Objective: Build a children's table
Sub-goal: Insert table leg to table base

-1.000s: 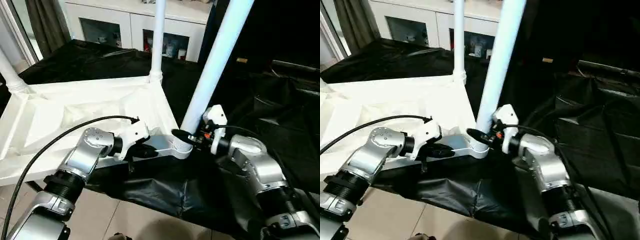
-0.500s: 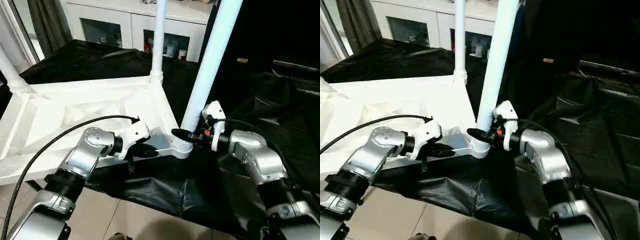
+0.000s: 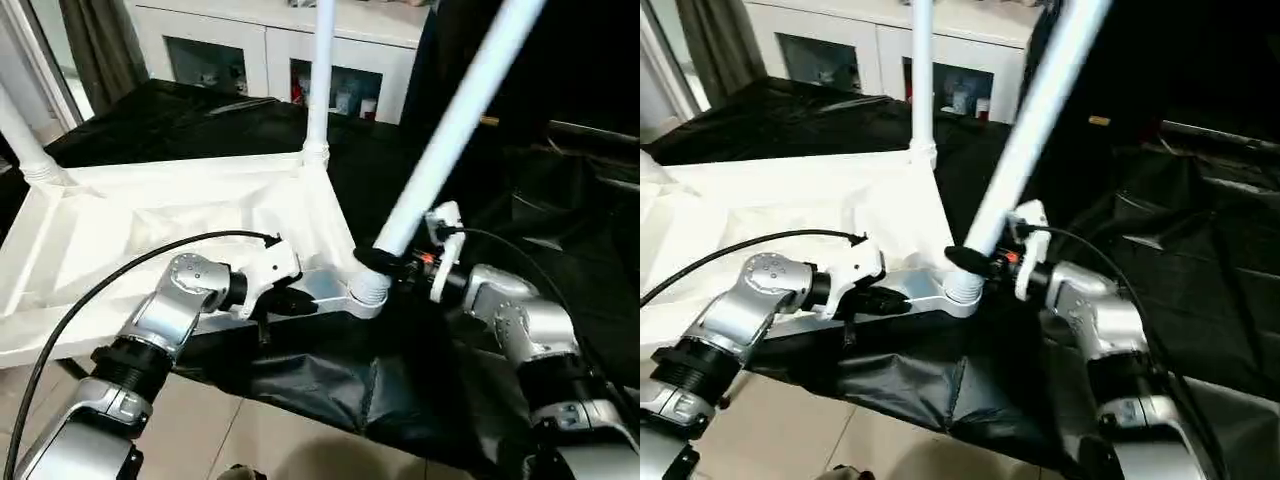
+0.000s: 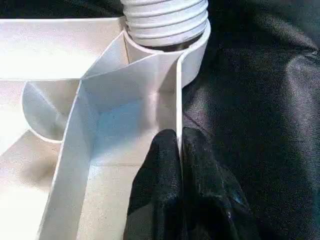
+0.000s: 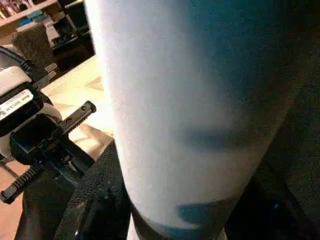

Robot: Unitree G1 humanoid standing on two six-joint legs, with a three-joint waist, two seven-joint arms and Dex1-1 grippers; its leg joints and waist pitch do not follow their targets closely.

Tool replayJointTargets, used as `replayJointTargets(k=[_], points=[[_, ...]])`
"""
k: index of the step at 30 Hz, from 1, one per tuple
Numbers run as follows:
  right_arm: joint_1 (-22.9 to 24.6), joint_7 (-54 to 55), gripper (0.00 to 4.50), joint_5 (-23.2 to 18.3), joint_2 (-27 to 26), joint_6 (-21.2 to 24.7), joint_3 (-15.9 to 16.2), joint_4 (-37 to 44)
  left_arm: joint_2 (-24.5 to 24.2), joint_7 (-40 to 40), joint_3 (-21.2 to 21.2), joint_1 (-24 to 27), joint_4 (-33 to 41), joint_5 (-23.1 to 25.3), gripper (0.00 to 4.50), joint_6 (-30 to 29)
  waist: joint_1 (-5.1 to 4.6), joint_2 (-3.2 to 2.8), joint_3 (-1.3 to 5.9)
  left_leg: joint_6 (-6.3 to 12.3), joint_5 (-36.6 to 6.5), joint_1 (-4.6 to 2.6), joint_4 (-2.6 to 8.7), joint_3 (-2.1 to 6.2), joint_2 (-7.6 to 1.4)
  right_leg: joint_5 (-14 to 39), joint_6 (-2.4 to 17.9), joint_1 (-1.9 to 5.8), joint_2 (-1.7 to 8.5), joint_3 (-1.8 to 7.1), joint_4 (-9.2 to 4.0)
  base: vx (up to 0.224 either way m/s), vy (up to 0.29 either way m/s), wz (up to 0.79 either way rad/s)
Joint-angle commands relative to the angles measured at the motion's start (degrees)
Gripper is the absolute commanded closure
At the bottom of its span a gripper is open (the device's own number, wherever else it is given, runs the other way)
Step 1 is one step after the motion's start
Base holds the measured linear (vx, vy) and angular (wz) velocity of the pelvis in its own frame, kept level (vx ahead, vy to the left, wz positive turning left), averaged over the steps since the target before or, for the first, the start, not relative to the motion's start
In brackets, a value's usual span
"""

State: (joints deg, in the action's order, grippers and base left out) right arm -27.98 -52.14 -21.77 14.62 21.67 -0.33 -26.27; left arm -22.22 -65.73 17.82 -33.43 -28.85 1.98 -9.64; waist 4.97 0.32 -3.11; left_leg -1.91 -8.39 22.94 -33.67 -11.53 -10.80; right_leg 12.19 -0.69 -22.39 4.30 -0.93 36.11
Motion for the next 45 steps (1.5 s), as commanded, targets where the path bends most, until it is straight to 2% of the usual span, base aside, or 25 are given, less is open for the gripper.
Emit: replayJointTargets(k=[1,2,4,9,14,15,16,19,20,22,23,24,25,26,27,28,29,30,34,36,38,39,41,42,45], points=[[3.45,1.58,2.59,2.25,0.11,0.62,1.24,-1.82,-0.75,0.61,-1.22,-2.14,0.55,-0.07,4.5,1.22,0.23,-0.93,3.79,-3.17,-19.89,-2.33,4.49,1.52,-2.37,7.84,13.31,1.33,3.47,1.45,-4.72,0.0,0.0,0.0],[5.96,3.33,2.59,2.31,-0.97,-1.75,0.66,-0.03,-0.93,0.81,-1.29,-2.37,0.34,0.13,4.5,1.35,0.29,-1.48,3.82,-3.35,-20.01,-2.29,4.55,1.63,-2.38,7.67,13.2,1.27,3.54,1.46,-4.69,0.0,0.0,0.0],[6.63,3.95,2.59,2.37,-1.3,-2.49,0.48,0.46,-0.98,0.9,-1.31,-2.45,0.25,0.19,4.5,1.41,0.27,-1.21,3.81,-3.37,-20.52,-2.27,4.59,1.65,-2.35,8.0,13.02,1.29,3.52,1.43,-4.74,0.0,0.0,0.0],[10.58,7.72,2.59,2.14,-4.26,-6.58,-1.51,2.92,-1.06,1.07,-1.31,-2.97,-0.44,0.16,4.5,1.51,0.19,-2.0,3.59,-4.03,-23.72,-2.39,4.89,1.89,-2.37,12.9,12.15,0.93,3.62,1.51,-5.24,0.0,0.0,0.0],[12.16,8.78,2.59,2.39,-4.81,-7.78,-1.04,4.69,-1.15,1.0,-1.15,-3.1,-0.57,0.11,4.5,1.56,0.11,-2.07,3.53,-3.93,-24.12,-2.38,4.97,1.86,-2.38,13.36,11.87,0.77,3.56,1.57,-5.33,0.0,0.0,0.0],[12.96,8.7,2.59,4.38,-4.18,-8.15,1.74,7.31,-1.21,0.97,-1.06,-3.19,-0.71,0.23,4.5,1.65,0.19,-2.1,3.54,-3.87,-23.65,-2.34,4.98,1.85,-2.41,13.13,11.78,0.8,3.59,1.61,-5.37,0.0,0.0,0.0],[12.98,8.68,2.59,4.47,-4.15,-8.15,1.87,7.41,-1.21,0.97,-1.06,-3.19,-0.71,0.23,4.5,1.65,0.22,-1.86,3.53,-3.83,-23.34,-2.3,5.0,1.84,-2.42,12.89,11.6,0.82,3.53,1.59,-5.36,0.0,0.0,0.0],[13.06,7.05,2.59,8.0,-2.58,-8.08,6.5,9.8,-1.32,1.0,-0.97,-2.8,-0.28,0.31,4.5,1.57,0.2,-1.54,3.54,-3.59,-21.8,-2.15,4.97,1.72,-2.37,11.74,11.26,0.91,3.44,1.6,-5.2,0.0,0.0,0.0],[13.03,6.87,2.59,8.21,-2.46,-8.0,6.82,9.96,-1.34,1.02,-0.95,-2.69,-0.17,0.32,4.5,1.56,0.27,-1.68,3.51,-3.44,-21.72,-2.16,4.92,1.71,-2.33,12.21,11.16,0.9,3.54,1.67,-5.23,0.0,0.0,0.0],[12.57,5.74,2.59,9.21,-1.86,-7.57,8.52,10.37,-1.46,1.19,-0.83,-1.97,0.55,0.38,4.5,1.47,0.3,-0.53,3.48,-2.68,-21.32,-2.07,4.87,1.6,-2.36,13.88,10.91,0.93,3.69,1.69,-5.38,0.0,0.0,0.0],[12.38,5.33,2.59,9.52,-1.67,-7.45,9.15,10.46,-1.52,1.27,-0.77,-1.64,0.88,0.42,4.5,1.44,0.43,-1.04,3.41,-2.65,-21.1,-2.04,4.93,1.73,-2.43,15.0,10.59,0.86,3.82,1.72,-5.41,0.0,0.0,0.0],[11.99,4.82,2.59,9.73,-1.51,-7.3,9.69,10.31,-1.61,1.33,-0.72,-1.1,1.64,0.41,4.5,1.16,0.22,0.12,3.36,-2.45,-21.29,-1.99,4.98,1.61,-2.47,15.82,10.19,0.83,3.69,1.68,-5.58,0.0,0.0,0.0],[11.99,4.82,2.59,9.73,-1.51,-7.3,9.69,10.31,-1.61,1.33,-0.72,-1.1,1.64,0.41,4.5,1.16,0.47,-0.51,3.39,-2.38,-20.83,-1.98,4.98,1.72,-2.48,16.25,9.94,0.77,3.89,1.76,-5.48,0.0,0.0,0.0],[11.89,4.72,2.59,9.75,-1.46,-7.27,9.83,10.27,-1.63,1.34,-0.7,-0.96,1.85,0.4,4.5,1.08,0.47,-0.51,3.39,-2.38,-20.83,-1.98,4.98,1.72,-2.48,16.25,9.94,0.77,3.89,1.76,-5.48,0.0,0.0,0.0],[11.0,3.55,2.59,9.93,-1.19,-6.83,10.83,9.46,-1.93,1.34,-0.74,-0.05,3.11,0.27,4.5,0.51,0.29,0.25,3.43,-2.36,-20.67,-1.99,5.03,1.63,-2.55,15.61,9.88,0.74,3.72,1.71,-5.48,0.0,0.0,0.0],[11.0,3.55,2.59,9.93,-1.19,-6.83,10.83,9.46,-1.93,1.34,-0.74,-0.05,3.11,0.27,4.5,0.51,0.39,0.0,3.44,-2.28,-20.3,-1.87,5.02,1.77,-2.57,15.21,10.0,0.86,3.85,1.72,-5.3,0.0,0.0,0.0],[10.35,2.44,2.59,10.04,-0.77,-6.09,11.84,8.86,-2.19,1.37,-0.84,0.75,4.16,0.15,4.5,0.0,0.32,0.62,3.44,-1.98,-19.71,-1.8,5.01,1.56,-2.52,14.48,9.9,0.81,3.67,1.67,-5.37,0.0,0.0,0.0],[10.35,2.44,2.59,10.04,-0.77,-6.09,11.84,8.86,-2.19,1.37,-0.84,0.75,4.16,0.15,4.5,0.0,0.44,0.37,3.53,-1.98,-19.39,-1.79,4.95,1.72,-2.55,13.91,10.08,0.94,3.82,1.66,-5.09,0.0,0.0,0.0],[7.55,0.71,2.59,12.14,-0.42,-6.5,13.83,4.02,-2.84,1.18,-1.05,2.57,6.1,-0.19,4.5,-0.76,0.02,0.32,3.52,-2.36,-19.65,-1.74,5.07,1.69,-2.45,12.62,10.49,0.9,3.62,1.58,-5.04,0.0,0.0,0.0],[6.06,-0.09,2.59,12.28,-0.87,-6.71,13.59,1.19,-2.84,0.72,-0.87,2.81,6.29,-0.52,4.5,-0.7,-0.11,0.42,3.55,-3.12,-21.51,-2.07,5.1,1.7,-2.43,13.46,10.14,0.71,3.51,1.65,-5.16,0.0,0.0,0.0],[5.4,-0.55,2.59,12.24,-1.02,-6.81,13.43,-0.09,-2.76,0.35,-0.73,2.84,6.33,-0.83,4.5,-0.62,-0.28,0.59,3.4,-3.47,-22.91,-1.94,5.29,1.87,-2.34,15.93,9.65,0.88,3.6,1.59,-5.35,0.0,0.0,0.0],[5.04,-1.39,2.59,12.3,-0.92,-7.24,13.52,-1.07,-2.71,-0.34,-0.46,2.8,6.45,-1.11,4.5,-0.57,-0.31,0.27,3.43,-3.74,-23.26,-2.1,5.29,1.95,-2.39,16.82,9.28,0.79,3.64,1.67,-5.45,0.0,0.0,0.0],[4.77,-3.12,2.59,12.53,-0.31,-8.57,14.06,-2.22,-2.69,-2.09,0.16,2.82,7.01,-1.86,4.5,-0.18,-0.39,0.22,3.47,-4.17,-24.47,-2.43,5.25,1.89,-2.43,17.42,9.32,0.57,3.56,1.71,-5.67,0.0,0.0,0.0],[4.77,-3.12,2.59,12.53,-0.31,-8.57,14.06,-2.22,-2.69,-2.09,0.16,2.82,7.01,-1.86,4.5,-0.18,-0.34,0.37,3.49,-4.13,-24.66,-2.53,5.18,1.87,-2.41,17.12,9.57,0.59,3.54,1.76,-5.68,0.0,0.0,0.0],[5.26,-4.86,2.59,12.16,0.65,-9.54,14.16,-2.19,-2.69,-4.37,1.09,2.42,6.71,-2.25,4.5,1.54,-0.27,0.19,3.62,-3.82,-23.07,-2.55,5.13,1.73,-2.44,13.26,10.45,0.75,3.31,1.79,-5.45,0.0,0.0,0.0]])
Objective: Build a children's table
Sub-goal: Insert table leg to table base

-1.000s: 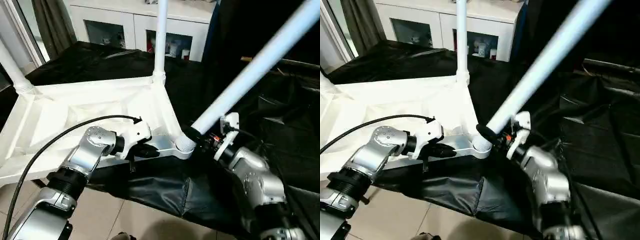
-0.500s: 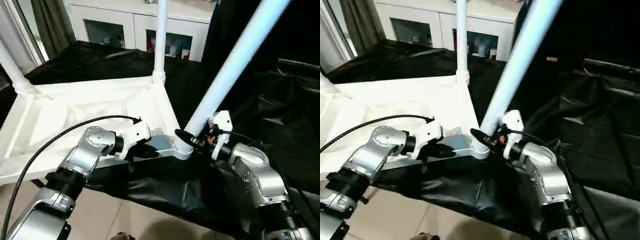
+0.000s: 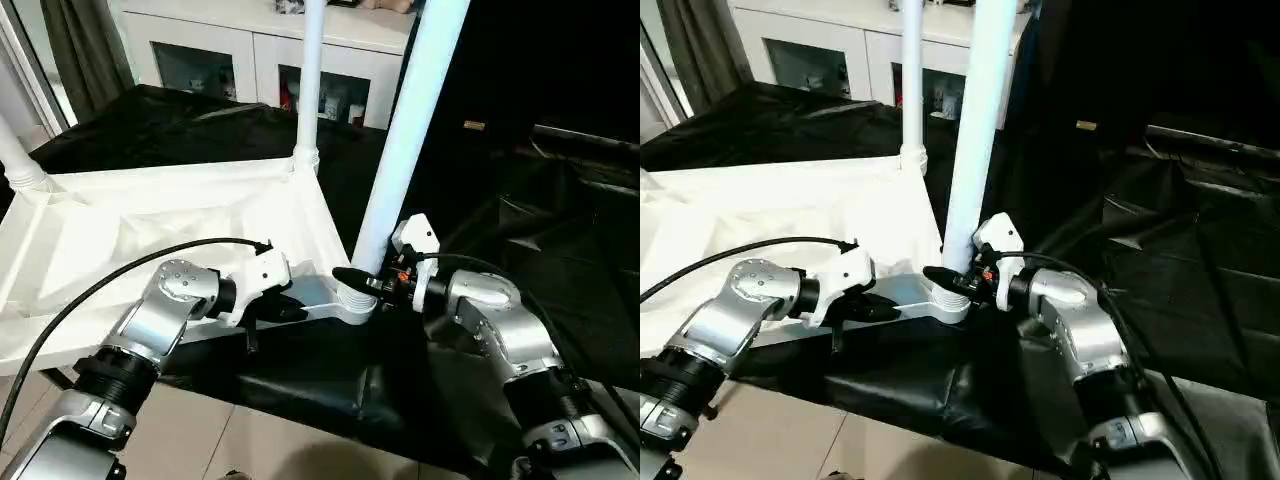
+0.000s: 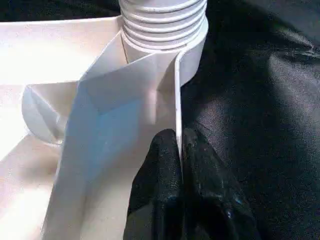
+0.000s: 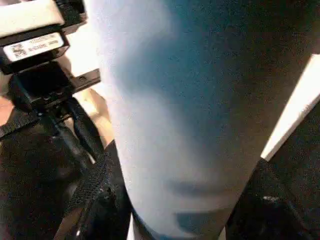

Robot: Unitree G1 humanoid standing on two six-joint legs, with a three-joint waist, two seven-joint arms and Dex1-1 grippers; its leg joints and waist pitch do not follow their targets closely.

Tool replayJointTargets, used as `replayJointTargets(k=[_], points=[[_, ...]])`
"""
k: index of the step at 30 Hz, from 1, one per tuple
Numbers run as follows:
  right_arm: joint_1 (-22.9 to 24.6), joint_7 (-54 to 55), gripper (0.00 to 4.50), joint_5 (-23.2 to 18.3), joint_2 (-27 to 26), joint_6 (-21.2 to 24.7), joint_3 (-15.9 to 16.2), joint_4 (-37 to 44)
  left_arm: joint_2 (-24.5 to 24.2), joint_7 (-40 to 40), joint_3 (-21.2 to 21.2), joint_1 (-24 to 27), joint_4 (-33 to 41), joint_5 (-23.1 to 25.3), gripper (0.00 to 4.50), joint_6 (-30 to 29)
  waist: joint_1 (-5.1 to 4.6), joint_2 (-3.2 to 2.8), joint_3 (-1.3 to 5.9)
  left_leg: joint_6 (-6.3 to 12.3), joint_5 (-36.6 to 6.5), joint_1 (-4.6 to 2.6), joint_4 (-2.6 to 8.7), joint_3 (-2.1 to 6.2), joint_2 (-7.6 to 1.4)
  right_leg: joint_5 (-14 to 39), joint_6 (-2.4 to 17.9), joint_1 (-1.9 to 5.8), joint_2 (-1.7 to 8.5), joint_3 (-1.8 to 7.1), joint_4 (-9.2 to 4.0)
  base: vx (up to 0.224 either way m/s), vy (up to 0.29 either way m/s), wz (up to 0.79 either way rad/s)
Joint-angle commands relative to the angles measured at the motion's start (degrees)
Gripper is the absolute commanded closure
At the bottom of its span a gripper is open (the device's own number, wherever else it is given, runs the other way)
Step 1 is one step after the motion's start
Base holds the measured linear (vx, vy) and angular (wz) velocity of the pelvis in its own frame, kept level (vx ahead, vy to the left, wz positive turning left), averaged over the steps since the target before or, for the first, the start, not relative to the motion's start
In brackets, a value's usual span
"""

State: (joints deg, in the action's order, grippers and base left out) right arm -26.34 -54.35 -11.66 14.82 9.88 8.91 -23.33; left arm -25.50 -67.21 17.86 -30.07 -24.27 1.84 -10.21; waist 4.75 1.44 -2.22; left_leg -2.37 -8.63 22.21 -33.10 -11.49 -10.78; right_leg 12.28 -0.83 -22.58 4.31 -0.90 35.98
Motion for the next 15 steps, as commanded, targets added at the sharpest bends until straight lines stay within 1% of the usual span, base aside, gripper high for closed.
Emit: replayJointTargets(k=[1,2,3,5,6,7,8,10,12,13,14,15], points=[[3.65,-2.8,2.59,2.0,0.52,2.2,4.92,-5.14,0.58,-3.1,1.12,-0.96,2.12,-2.14,4.5,2.25,0.0,-0.94,2.88,-3.06,-21.78,-1.79,4.51,1.65,-2.47,11.1,11.02,1.13,3.24,1.71,-5.08,0.0,0.0,0.0],[4.09,-3.7,2.59,1.71,0.92,2.12,5.03,-4.66,0.51,-4.12,1.42,-1.11,2.16,-2.37,4.5,2.62,0.03,-1.15,2.94,-2.95,-21.26,-1.87,4.44,1.57,-2.45,9.84,11.33,1.12,3.17,1.71,-5.0,0.0,0.0,0.0],[4.51,-4.86,2.59,1.59,1.24,1.9,5.17,-4.22,0.31,-5.57,1.83,-1.22,2.48,-2.77,4.5,2.6,0.01,-0.98,3.03,-2.48,-19.96,-1.89,4.36,1.45,-2.44,7.18,11.95,1.28,3.02,1.64,-4.82,0.0,0.0,0.0],[4.71,-5.69,2.59,1.6,1.36,1.56,5.23,-4.17,0.14,-6.5,2.06,-1.24,2.77,-3.02,4.5,2.48,0.13,-1.05,3.08,-1.7,-18.39,-1.8,4.23,1.36,-2.41,4.34,12.72,1.52,3.0,1.57,-4.62,0.0,0.0,0.0],[5.04,-6.63,2.59,1.47,1.61,1.45,5.36,-3.64,-0.2,-8.19,2.41,-1.24,3.53,-3.62,4.5,2.1,0.09,-1.11,3.0,-1.53,-18.44,-1.85,4.27,1.32,-2.39,4.37,13.03,1.55,2.96,1.54,-4.63,0.0,0.0,0.0],[5.04,-6.63,2.59,1.47,1.61,1.45,5.36,-3.64,-0.2,-8.19,2.41,-1.24,3.53,-3.62,4.5,2.1,0.08,-1.06,2.96,-1.52,-18.58,-1.82,4.33,1.34,-2.44,4.9,13.22,1.67,3.01,1.51,-4.65,0.0,0.0,0.0],[5.17,-7.33,2.59,1.26,1.74,1.36,5.29,-3.48,-0.36,-9.53,2.6,-1.28,4.2,-4.21,4.5,1.63,0.12,-1.15,2.96,-1.57,-18.93,-1.93,4.32,1.3,-2.44,5.46,13.29,1.61,3.01,1.51,-4.72,0.0,0.0,0.0],[5.29,-7.7,2.59,1.24,1.92,1.0,5.19,-3.47,-0.04,-9.76,2.74,-1.76,3.99,-4.14,4.5,1.75,0.04,-1.19,2.79,-2.08,-20.75,-2.1,4.54,1.36,-2.56,8.11,13.12,1.49,3.03,1.52,-4.95,0.0,0.0,0.0],[5.23,-7.21,2.59,1.6,1.78,0.47,4.99,-4.03,0.75,-7.73,2.46,-2.48,2.28,-2.99,4.5,2.59,-0.01,-1.2,2.58,-2.92,-23.46,-2.46,4.76,1.43,-2.62,12.13,12.69,1.22,3.14,1.6,-5.39,0.0,0.0,0.0],[5.23,-7.21,2.59,1.6,1.78,0.47,4.99,-4.03,0.75,-7.73,2.46,-2.48,2.28,-2.99,4.5,2.59,-0.01,-1.21,2.55,-3.17,-24.14,-2.56,4.78,1.5,-2.64,13.2,12.52,1.17,3.2,1.6,-5.48,0.0,0.0,0.0],[5.08,-6.54,2.59,1.99,1.61,0.04,4.81,-4.69,1.19,-6.18,2.25,-2.99,1.07,-2.14,4.5,2.88,-0.04,-1.31,2.58,-3.53,-24.82,-2.6,4.87,1.63,-2.67,14.24,12.18,1.2,3.28,1.63,-5.54,0.0,0.0,0.0],[3.89,-0.79,2.59,4.37,0.71,-1.49,3.93,-8.29,2.43,-0.86,1.53,-4.66,-2.87,0.06,4.5,3.3,-0.18,-1.27,2.42,-3.96,-25.59,-2.74,4.89,1.57,-2.57,15.33,11.81,0.92,3.24,1.67,-5.88,0.0,0.0,0.0]])
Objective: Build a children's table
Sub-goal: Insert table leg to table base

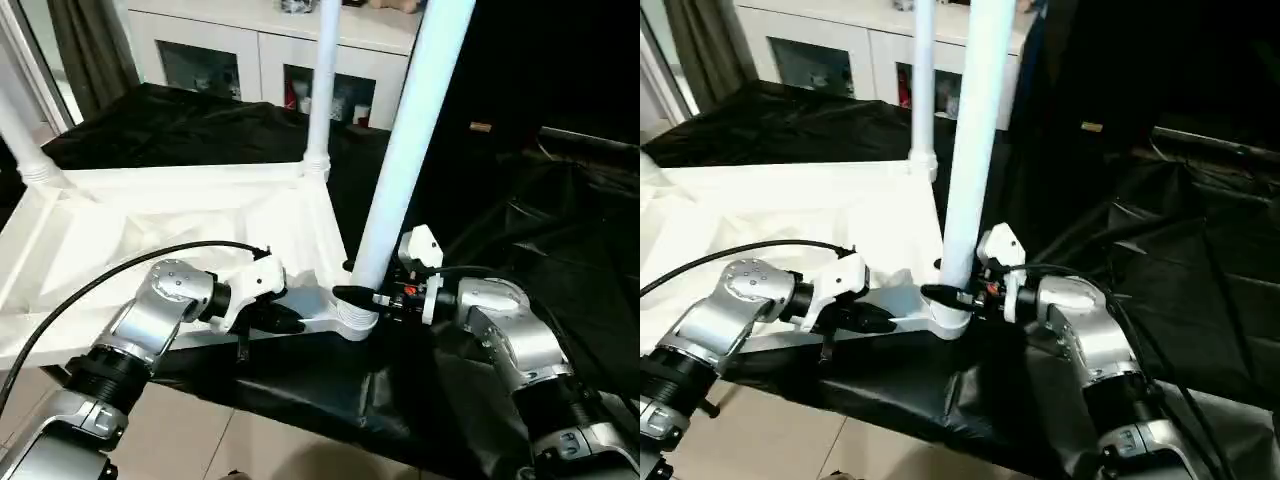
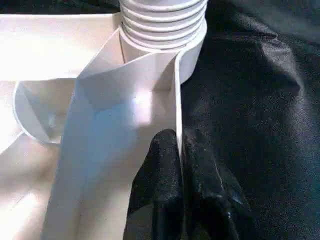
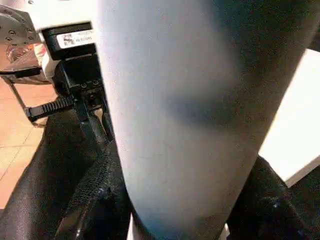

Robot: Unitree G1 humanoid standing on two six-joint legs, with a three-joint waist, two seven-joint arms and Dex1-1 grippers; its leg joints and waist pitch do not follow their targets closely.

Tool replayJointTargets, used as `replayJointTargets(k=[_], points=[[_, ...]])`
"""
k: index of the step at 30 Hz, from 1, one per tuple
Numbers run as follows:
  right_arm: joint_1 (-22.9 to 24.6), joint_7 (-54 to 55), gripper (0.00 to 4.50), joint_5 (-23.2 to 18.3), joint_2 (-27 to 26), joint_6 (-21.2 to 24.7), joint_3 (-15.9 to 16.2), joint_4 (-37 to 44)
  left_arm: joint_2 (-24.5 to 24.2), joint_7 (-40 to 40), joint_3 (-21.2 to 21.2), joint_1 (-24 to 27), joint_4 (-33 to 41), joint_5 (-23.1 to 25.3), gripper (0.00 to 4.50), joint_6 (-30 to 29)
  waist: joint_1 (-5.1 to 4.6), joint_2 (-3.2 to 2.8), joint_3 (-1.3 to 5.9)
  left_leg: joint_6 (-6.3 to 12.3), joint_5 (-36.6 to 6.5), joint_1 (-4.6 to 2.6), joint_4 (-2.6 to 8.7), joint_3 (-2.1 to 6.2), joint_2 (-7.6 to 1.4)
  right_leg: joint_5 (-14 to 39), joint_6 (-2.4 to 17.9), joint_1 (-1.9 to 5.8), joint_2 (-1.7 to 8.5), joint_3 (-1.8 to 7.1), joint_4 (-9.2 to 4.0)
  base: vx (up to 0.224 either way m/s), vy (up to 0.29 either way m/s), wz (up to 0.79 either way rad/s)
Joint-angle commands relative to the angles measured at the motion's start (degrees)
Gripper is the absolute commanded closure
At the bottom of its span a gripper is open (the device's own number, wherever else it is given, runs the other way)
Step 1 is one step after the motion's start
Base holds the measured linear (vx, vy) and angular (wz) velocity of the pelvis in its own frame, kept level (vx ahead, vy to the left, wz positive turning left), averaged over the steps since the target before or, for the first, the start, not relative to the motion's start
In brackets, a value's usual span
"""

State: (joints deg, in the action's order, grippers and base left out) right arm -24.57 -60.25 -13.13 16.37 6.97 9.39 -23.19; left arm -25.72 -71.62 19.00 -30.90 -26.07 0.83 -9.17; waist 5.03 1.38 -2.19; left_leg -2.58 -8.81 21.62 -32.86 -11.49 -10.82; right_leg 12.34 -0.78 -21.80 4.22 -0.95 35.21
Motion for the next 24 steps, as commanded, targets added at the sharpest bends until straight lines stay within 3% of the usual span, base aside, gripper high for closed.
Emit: replayJointTargets(k=[1,3,5,7,8,9,14,16,17,18,20,24], points=[[1.22,9.37,2.59,7.43,-1.49,0.32,2.81,-10.91,3.29,5.94,-0.1,-4.66,-2.89,1.66,4.5,2.11,-0.48,-1.23,2.18,-4.12,-26.72,-2.39,4.56,1.54,-2.45,17.3,11.53,-0.2,3.39,1.76,-5.37,0.0,0.0,0.0],[-0.67,18.86,2.59,9.4,-3.14,-0.27,0.65,-15.69,4.67,9.67,-1.09,-6.22,-5.64,1.95,4.5,0.58,-0.93,-0.78,1.89,-5.5,-31.17,-2.72,4.69,2.3,-2.21,28.23,8.87,-0.3,3.92,1.48,-6.15,-0.057,0.007,-0.06],[-1.3,21.98,2.6,9.18,-3.95,0.43,-0.54,-17.1,5.28,11.15,-1.38,-6.88,-6.54,2.13,4.5,-0.03,-1.11,-0.88,1.92,-5.53,-31.67,-2.6,4.89,2.7,-2.17,31.12,7.26,-0.28,4.03,1.32,-6.49,-0.058,0.011,-0.11],[-3.4,30.29,2.6,8.38,-6.15,1.39,-3.58,-20.88,7.34,16.01,-2.42,-9.19,-9.47,2.67,4.5,-2.54,-1.43,-1.0,1.87,-5.67,-33.14,-2.79,4.98,2.83,-2.18,31.44,6.85,-0.67,3.88,1.24,-6.75,-0.051,0.016,-0.1],[-3.46,30.48,2.6,8.34,-6.22,1.42,-3.66,-20.97,7.39,16.12,-2.44,-9.25,-9.55,2.68,4.5,-2.59,-1.62,-1.05,1.87,-5.78,-34.83,-3.22,4.86,2.91,-2.1,31.87,6.85,-1.0,3.75,1.03,-6.99,0.0,0.0,0.0],[-4.39,33.44,2.6,7.67,-7.17,1.82,-4.94,-22.47,8.25,17.87,-2.8,-10.17,-10.74,2.85,4.5,-3.41,-1.87,-0.81,1.83,-5.47,-35.18,-3.04,4.92,2.95,-2.03,31.71,6.82,-0.9,3.75,0.95,-7.02,0.0,0.0,0.0],[-10.89,51.58,2.6,6.25,-11.44,-0.66,-9.86,-32.9,13.79,28.61,-4.96,-15.06,-18.2,3.89,4.5,-8.37,-2.57,-1.48,1.87,-5.98,-37.72,-3.19,5.24,3.3,-1.91,29.67,7.1,-0.89,3.58,0.21,-7.29,0.0,0.0,0.0],[-13.21,57.2,2.6,6.87,-12.91,-2.41,-10.43,-35.96,15.74,31.91,-5.01,-16.27,-19.96,4.36,4.5,-9.69,-2.8,-1.61,1.88,-5.84,-39.19,-3.3,5.43,3.42,-1.91,28.03,7.17,-0.85,3.52,-0.09,-7.54,0.0,0.0,0.0],[-13.21,57.2,2.6,6.87,-12.91,-2.41,-10.43,-35.96,15.74,31.91,-5.01,-16.27,-19.96,4.36,4.5,-9.69,-2.78,-1.7,2.05,-5.58,-39.01,-3.0,5.62,3.54,-1.87,26.21,7.23,-0.31,3.55,-0.38,-7.43,0.0,0.0,0.0],[-14.58,59.78,2.6,7.07,-14.15,-3.3,-10.83,-37.44,16.73,33.48,-4.74,-16.74,-20.66,4.69,4.5,-10.24,-2.86,-1.35,1.91,-4.99,-39.22,-2.78,5.66,3.51,-1.77,25.8,7.06,-0.31,3.69,-0.68,-7.56,0.0,0.0,0.0],[-15.32,60.75,2.6,6.96,-14.79,-3.68,-11.16,-38.42,17.01,33.92,-4.61,-16.98,-21.17,4.81,4.5,-10.23,-2.8,-1.03,1.93,-4.28,-39.2,-3.03,5.45,3.42,-1.56,27.42,6.85,-0.72,4.07,-0.62,-7.91,0.0,0.0,0.0],[-16.96,62.43,2.6,6.93,-15.85,-5.19,-11.31,-41.22,17.33,34.62,-4.62,-17.63,-22.75,4.98,4.5,-9.7,-2.85,-1.01,1.85,-3.74,-38.91,-3.15,5.32,3.37,-1.59,28.37,6.65,-1.0,4.16,-0.51,-8.07,0.0,0.0,0.0]])
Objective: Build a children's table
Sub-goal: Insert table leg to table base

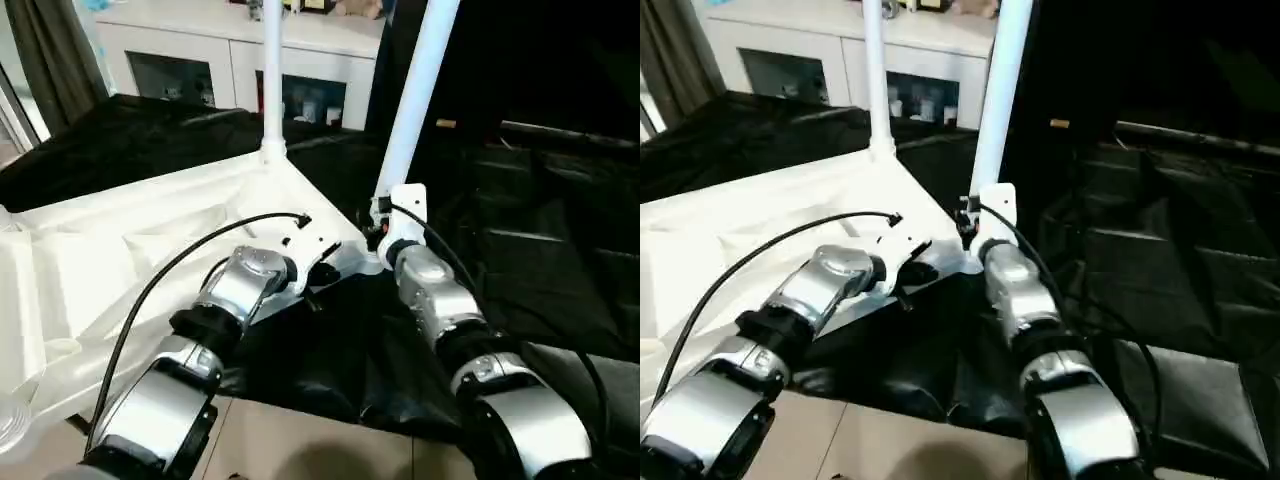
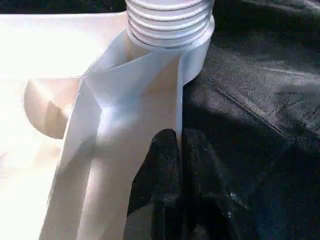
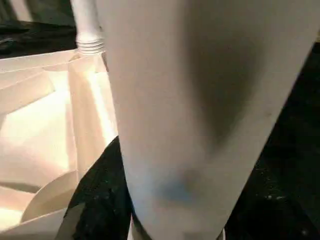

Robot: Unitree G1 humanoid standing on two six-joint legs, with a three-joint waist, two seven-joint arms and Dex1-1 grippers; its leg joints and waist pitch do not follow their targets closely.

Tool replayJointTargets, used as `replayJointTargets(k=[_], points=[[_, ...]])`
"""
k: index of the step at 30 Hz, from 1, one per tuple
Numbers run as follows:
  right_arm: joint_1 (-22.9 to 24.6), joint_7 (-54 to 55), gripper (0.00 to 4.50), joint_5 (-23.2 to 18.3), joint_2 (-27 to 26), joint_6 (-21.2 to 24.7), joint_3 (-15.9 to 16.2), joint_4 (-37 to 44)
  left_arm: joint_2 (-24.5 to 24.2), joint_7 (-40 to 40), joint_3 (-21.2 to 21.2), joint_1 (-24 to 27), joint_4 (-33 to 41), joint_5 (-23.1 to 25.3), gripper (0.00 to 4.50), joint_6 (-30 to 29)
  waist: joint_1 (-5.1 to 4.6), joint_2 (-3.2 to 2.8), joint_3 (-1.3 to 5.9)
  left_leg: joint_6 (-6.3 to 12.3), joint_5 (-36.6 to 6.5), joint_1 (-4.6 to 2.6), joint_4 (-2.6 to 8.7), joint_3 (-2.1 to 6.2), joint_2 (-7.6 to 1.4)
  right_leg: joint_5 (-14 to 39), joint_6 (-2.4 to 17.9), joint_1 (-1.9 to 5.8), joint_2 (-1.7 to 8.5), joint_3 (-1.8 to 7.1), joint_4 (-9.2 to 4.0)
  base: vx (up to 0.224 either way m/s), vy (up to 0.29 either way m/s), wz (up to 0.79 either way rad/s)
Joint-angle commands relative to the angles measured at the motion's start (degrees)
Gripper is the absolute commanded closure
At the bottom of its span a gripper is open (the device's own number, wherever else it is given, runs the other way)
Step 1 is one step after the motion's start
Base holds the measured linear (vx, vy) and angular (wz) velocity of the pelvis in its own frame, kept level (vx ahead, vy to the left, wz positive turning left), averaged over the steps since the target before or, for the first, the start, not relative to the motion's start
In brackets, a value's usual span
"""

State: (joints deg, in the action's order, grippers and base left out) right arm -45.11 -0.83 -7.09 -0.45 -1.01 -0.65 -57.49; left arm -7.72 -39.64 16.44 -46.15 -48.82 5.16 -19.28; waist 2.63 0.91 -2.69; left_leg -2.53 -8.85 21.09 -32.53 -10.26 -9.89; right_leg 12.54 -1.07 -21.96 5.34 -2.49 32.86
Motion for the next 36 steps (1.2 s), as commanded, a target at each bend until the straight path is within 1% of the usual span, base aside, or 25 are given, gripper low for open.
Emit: replayJointTargets(k=[1,5,7,10,13,14,15,17,18,20,21,22,23,24,26,27,28,29,30,31,32,33,34,35,36], points=[[3.26,3.27,2.6,0.97,0.8,2.35,-1.2,-7.56,-0.71,2.77,-2.05,-2.5,-0.34,0.61,4.5,0.55,-0.49,-0.56,2.26,-3.75,-38.99,-2.53,5.05,2.14,-2.51,28.37,6.81,-0.9,3.06,1.02,-5.78,0.0,0.0,0.0],[2.53,2.78,2.6,1.15,0.36,0.95,-1.24,-8.54,-0.9,2.83,-2.04,-2.59,-0.76,0.4,4.5,0.8,-0.54,-0.57,2.16,-3.68,-40.06,-2.83,5.03,2.1,-2.52,29.22,6.5,-1.18,2.96,0.97,-5.99,0.0,0.0,0.0],[2.18,2.0,2.6,1.38,0.27,-0.03,-1.13,-8.7,-0.88,2.8,-1.98,-2.6,-0.82,0.37,4.5,0.9,-0.56,-0.55,2.18,-3.61,-40.02,-2.72,5.1,2.14,-2.51,29.42,6.38,-1.1,3.0,0.95,-6.0,0.0,0.0,0.0],[1.34,0.28,2.6,0.42,0.08,-1.78,-2.36,-9.24,-0.77,2.51,-1.92,-2.71,-1.24,0.35,4.5,1.32,-0.6,-0.63,2.24,-3.49,-39.79,-2.61,5.24,2.12,-2.59,28.59,6.54,-1.0,3.04,1.0,-6.01,0.0,0.0,0.0],[0.87,-0.71,2.6,-0.36,0.14,-2.14,-3.0,-9.35,-0.78,2.27,-1.83,-2.71,-1.33,0.37,4.5,1.55,-0.63,-0.67,2.17,-3.45,-39.88,-2.55,5.32,2.14,-2.62,28.38,6.79,-1.0,3.01,1.0,-5.99,0.0,0.0,0.0],[0.67,-0.79,2.25,-0.42,0.22,-2.43,-3.08,-9.44,-0.79,2.2,-1.79,-2.73,-1.42,0.37,4.5,1.64,-0.63,-0.71,2.19,-3.52,-39.96,-2.55,5.39,2.14,-2.65,28.2,6.84,-0.99,3.01,1.0,-5.98,0.0,0.0,0.0],[0.21,-1.26,2.25,-0.57,0.37,-3.08,-3.29,-9.58,-0.85,2.04,-1.75,-2.73,-1.44,0.37,4.5,1.76,-0.68,-0.75,2.27,-3.6,-39.87,-2.52,5.46,2.16,-2.7,27.41,7.05,-0.89,2.99,1.0,-5.88,0.0,0.0,0.0],[0.02,-1.59,1.88,-0.65,0.41,-3.31,-3.4,-9.67,-0.88,1.96,-1.75,-2.71,-1.41,0.37,4.5,1.79,-0.69,-0.74,2.34,-3.49,-39.31,-2.44,5.56,2.08,-2.74,25.9,7.47,-0.78,2.99,1.07,-5.82,0.0,0.0,0.0],[-0.68,-2.64,1.81,-0.69,0.57,-3.98,-3.67,-9.57,-1.04,1.71,-1.77,-2.78,-1.52,0.4,4.5,2.1,-0.7,-0.87,2.34,-3.44,-38.79,-2.38,5.58,2.01,-2.75,24.88,7.96,-0.78,2.96,1.21,-5.74,0.0,0.0,0.0],[-1.11,-3.42,1.72,-0.67,0.64,-4.48,-3.95,-9.46,-1.17,1.6,-1.77,-2.89,-1.67,0.47,4.5,2.45,-0.66,-0.75,2.52,-3.31,-37.8,-2.11,5.56,1.9,-2.78,23.54,8.42,-0.55,3.17,1.29,-5.64,0.0,0.0,0.0],[-1.48,-4.43,1.58,-0.92,0.67,-4.9,-4.39,-9.22,-1.33,1.55,-1.73,-2.99,-1.81,0.58,4.5,2.94,-0.5,-0.49,2.78,-2.41,-33.39,-1.44,5.6,1.68,-2.84,20.06,9.5,0.04,3.23,1.59,-4.94,0.0,0.0,0.0],[-1.6,-4.89,1.48,-1.12,0.68,-5.14,-4.59,-8.94,-1.43,1.43,-1.65,-3.04,-1.89,0.66,4.5,3.28,-0.36,-0.46,2.92,-2.04,-31.38,-1.31,5.47,1.47,-2.85,18.49,9.98,0.14,3.37,1.74,-4.83,0.0,0.0,0.0],[-1.72,-5.46,1.42,-1.31,0.72,-5.28,-4.72,-8.67,-1.53,1.28,-1.62,-3.09,-1.98,0.68,4.5,3.63,-0.18,-0.46,3.05,-1.25,-27.56,-0.99,5.31,1.2,-2.93,15.1,10.94,0.35,3.44,1.88,-4.54,0.0,0.0,0.0],[-1.96,-6.76,1.37,-1.52,0.8,-5.72,-4.74,-8.31,-1.67,1.09,-1.64,-3.12,-2.08,0.66,4.5,3.92,-0.05,-0.22,3.31,-0.19,-23.43,-0.45,5.11,0.92,-2.9,11.86,11.6,0.84,3.42,1.85,-4.14,0.0,0.0,0.0],[-2.01,-7.86,1.14,-1.64,0.92,-6.05,-4.68,-7.83,-1.79,0.68,-1.58,-3.05,-2.0,0.62,4.5,4.47,0.16,-0.06,3.41,1.42,-20.08,-0.21,4.79,0.53,-2.97,10.73,12.22,0.76,3.36,1.73,-3.94,0.0,0.0,0.0],[-1.88,-9.74,1.04,-1.77,1.14,-6.53,-4.48,-6.89,-1.95,0.17,-1.56,-2.89,-1.69,0.54,4.5,5.02,0.28,-0.24,3.3,1.7,-20.2,-0.26,4.71,0.39,-3.1,12.56,12.36,0.5,3.27,1.67,-4.11,0.0,0.0,0.0],[-1.72,-10.82,0.98,-1.83,1.28,-6.78,-4.31,-6.26,-2.04,-0.15,-1.49,-2.76,-1.47,0.54,4.5,5.62,0.28,-0.22,3.26,1.62,-20.53,-0.28,4.66,0.32,-3.1,13.38,12.33,0.38,3.22,1.67,-4.2,0.0,0.0,0.0],[-1.39,-12.38,0.89,-1.94,1.51,-6.69,-4.0,-5.32,-2.09,-0.67,-1.5,-2.56,-1.16,0.37,4.5,5.77,0.44,-0.29,3.42,1.45,-19.82,-0.22,4.59,0.25,-3.15,13.15,12.4,0.51,3.28,1.68,-4.06,0.0,0.0,0.0],[-0.4,-16.0,0.78,-1.99,2.02,-6.42,-3.38,-2.91,-2.35,-2.0,-1.12,-2.07,-0.53,0.28,4.5,6.72,0.67,-0.18,3.52,1.73,-18.4,-0.06,4.5,0.1,-3.11,11.78,12.28,0.72,3.21,1.64,-3.94,0.0,0.0,0.0],[-0.3,-16.31,0.67,-1.99,2.07,-6.38,-3.32,-2.69,-2.38,-2.14,-1.07,-2.02,-0.47,0.29,4.5,6.87,0.78,-0.14,3.58,2.05,-17.44,-0.03,4.43,0.05,-3.11,10.67,12.41,0.75,3.19,1.63,-3.82,0.0,0.0,0.0],[0.11,-17.57,0.67,-1.97,2.27,-6.25,-3.07,-1.75,-2.53,-2.7,-0.83,-1.81,-0.22,0.33,4.5,7.56,0.99,-0.12,3.69,2.62,-15.0,0.05,4.27,-0.09,-3.17,7.56,12.87,0.92,3.14,1.62,-3.43,0.053,-0.031,0.0],[2.1,-22.47,0.51,-2.17,3.58,-3.99,-1.49,2.28,-2.89,-4.06,-0.75,-1.24,0.48,-0.06,4.5,7.54,1.07,-0.1,3.84,3.41,-12.46,0.12,3.92,-0.26,-3.13,3.56,13.82,1.1,2.92,1.59,-2.87,0.057,-0.024,0.01],[2.1,-22.47,0.51,-2.17,3.58,-3.99,-1.49,2.28,-2.89,-4.06,-0.75,-1.24,0.48,-0.06,4.5,7.54,1.27,-0.1,3.9,3.95,-11.13,0.08,3.75,-0.33,-3.15,1.41,14.31,1.16,2.84,1.55,-2.58,0.057,-0.024,0.01],[5.1,-28.13,0.36,-1.96,6.23,-0.14,0.97,7.47,-3.74,-6.7,-0.33,-0.16,1.54,-0.39,4.5,9.23,1.24,0.0,3.98,5.18,-8.55,0.35,3.36,-0.5,-2.93,-2.98,15.46,1.39,2.63,1.54,-1.99,0.056,-0.014,-0.01],[5.1,-28.13,0.27,-1.96,6.23,-0.14,0.97,7.47,-3.74,-6.7,-0.33,-0.16,1.54,-0.39,4.5,9.23,1.58,0.01,4.06,6.11,-6.66,0.39,3.06,-0.52,-3.04,-6.23,15.86,1.52,2.56,1.49,-1.51,0.0,0.0,0.0]])
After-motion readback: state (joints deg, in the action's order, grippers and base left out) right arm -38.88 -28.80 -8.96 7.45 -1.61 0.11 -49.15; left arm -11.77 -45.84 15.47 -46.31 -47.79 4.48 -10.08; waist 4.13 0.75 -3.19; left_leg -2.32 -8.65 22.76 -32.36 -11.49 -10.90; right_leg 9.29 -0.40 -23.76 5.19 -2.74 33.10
